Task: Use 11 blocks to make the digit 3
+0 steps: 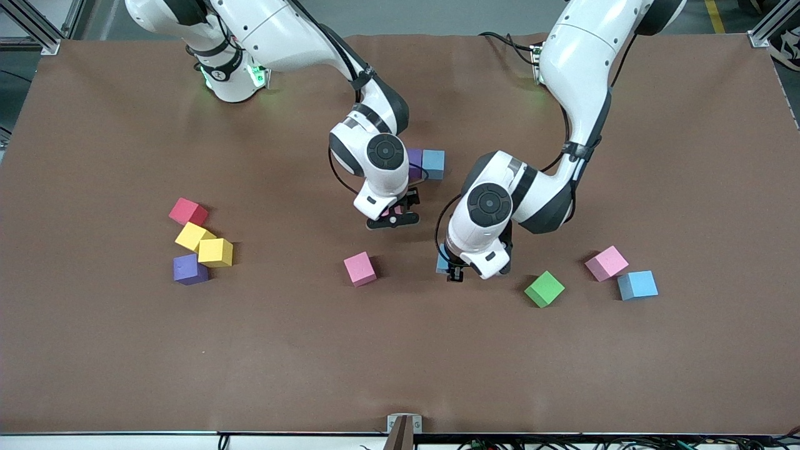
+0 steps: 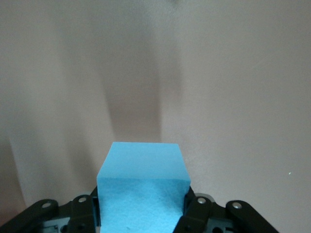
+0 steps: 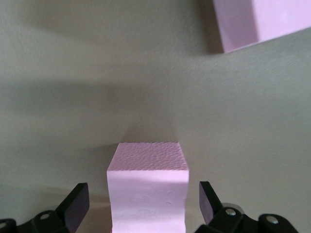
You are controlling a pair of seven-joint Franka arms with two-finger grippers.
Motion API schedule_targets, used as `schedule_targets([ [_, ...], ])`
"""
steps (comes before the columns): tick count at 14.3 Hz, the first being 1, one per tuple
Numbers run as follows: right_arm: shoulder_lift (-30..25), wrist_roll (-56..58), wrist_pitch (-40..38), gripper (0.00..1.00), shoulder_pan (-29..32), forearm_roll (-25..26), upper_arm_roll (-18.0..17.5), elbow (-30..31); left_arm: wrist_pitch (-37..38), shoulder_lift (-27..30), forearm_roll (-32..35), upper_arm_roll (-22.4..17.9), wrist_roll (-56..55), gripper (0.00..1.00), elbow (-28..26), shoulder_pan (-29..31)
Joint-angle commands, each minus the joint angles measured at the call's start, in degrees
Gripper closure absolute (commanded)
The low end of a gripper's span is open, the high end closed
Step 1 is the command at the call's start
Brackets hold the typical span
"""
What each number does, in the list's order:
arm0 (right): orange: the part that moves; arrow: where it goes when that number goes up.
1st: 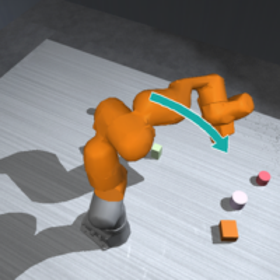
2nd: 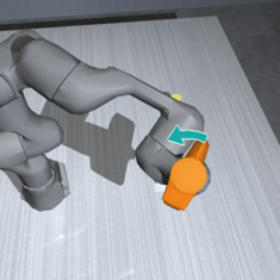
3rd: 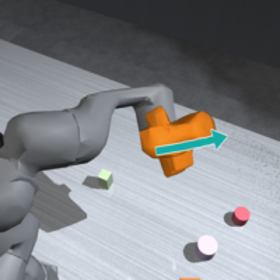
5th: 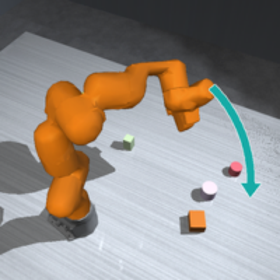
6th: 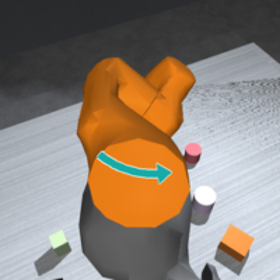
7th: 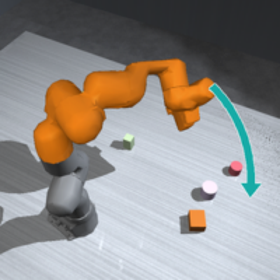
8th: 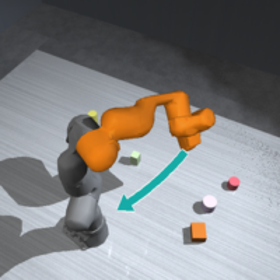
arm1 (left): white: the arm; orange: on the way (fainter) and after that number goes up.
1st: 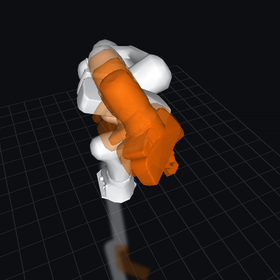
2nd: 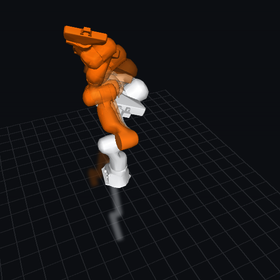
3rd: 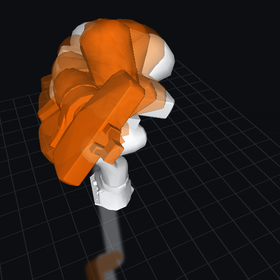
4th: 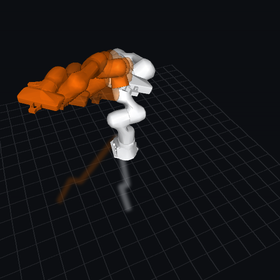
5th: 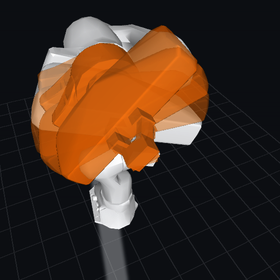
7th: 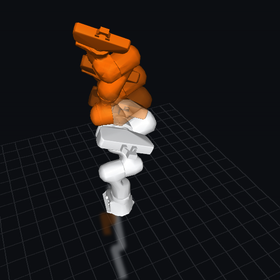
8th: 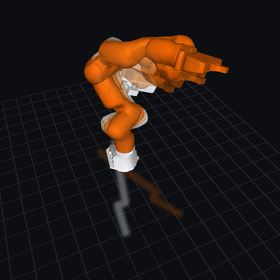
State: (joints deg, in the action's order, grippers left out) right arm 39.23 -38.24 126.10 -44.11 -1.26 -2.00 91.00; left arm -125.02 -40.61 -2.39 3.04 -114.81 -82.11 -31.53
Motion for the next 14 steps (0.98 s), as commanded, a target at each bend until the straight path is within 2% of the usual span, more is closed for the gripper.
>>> schedule_targets([
  [1, -2.22, -0.08, -4.36, 0.0, 1.74, -0.58, -0.2, -1.26, -0.31, 1.14, -0.24, -0.31, -2.86, 0.8, -2.26, -0.55],
  [4, -7.14, 3.59, -8.66, 0.0, 4.99, -0.58, -0.29, -0.65, -0.31, 1.41, -0.24, -0.49, -6.28, 0.8, -4.37, -1.43],
  [9, -13.73, 21.85, -16.14, 0.0, 15.17, -0.5, -0.29, 0.84, -1.18, 3.33, 3.26, -0.4, -18.77, 0.8, -9.81, -3.53],
  [12, -16.29, 35.38, -16.5, 0.0, 21.77, -0.5, -0.2, 2.34, -10.74, 8.33, 3.71, -0.31, -19.58, 0.8, -19.46, -5.21],
  [14, -17.69, 45.66, -15.8, 0.0, 25.9, -0.32, -0.2, 4.79, -13.84, 9.06, 3.71, -0.31, -19.75, 0.8, -22.56, -6.34],
])
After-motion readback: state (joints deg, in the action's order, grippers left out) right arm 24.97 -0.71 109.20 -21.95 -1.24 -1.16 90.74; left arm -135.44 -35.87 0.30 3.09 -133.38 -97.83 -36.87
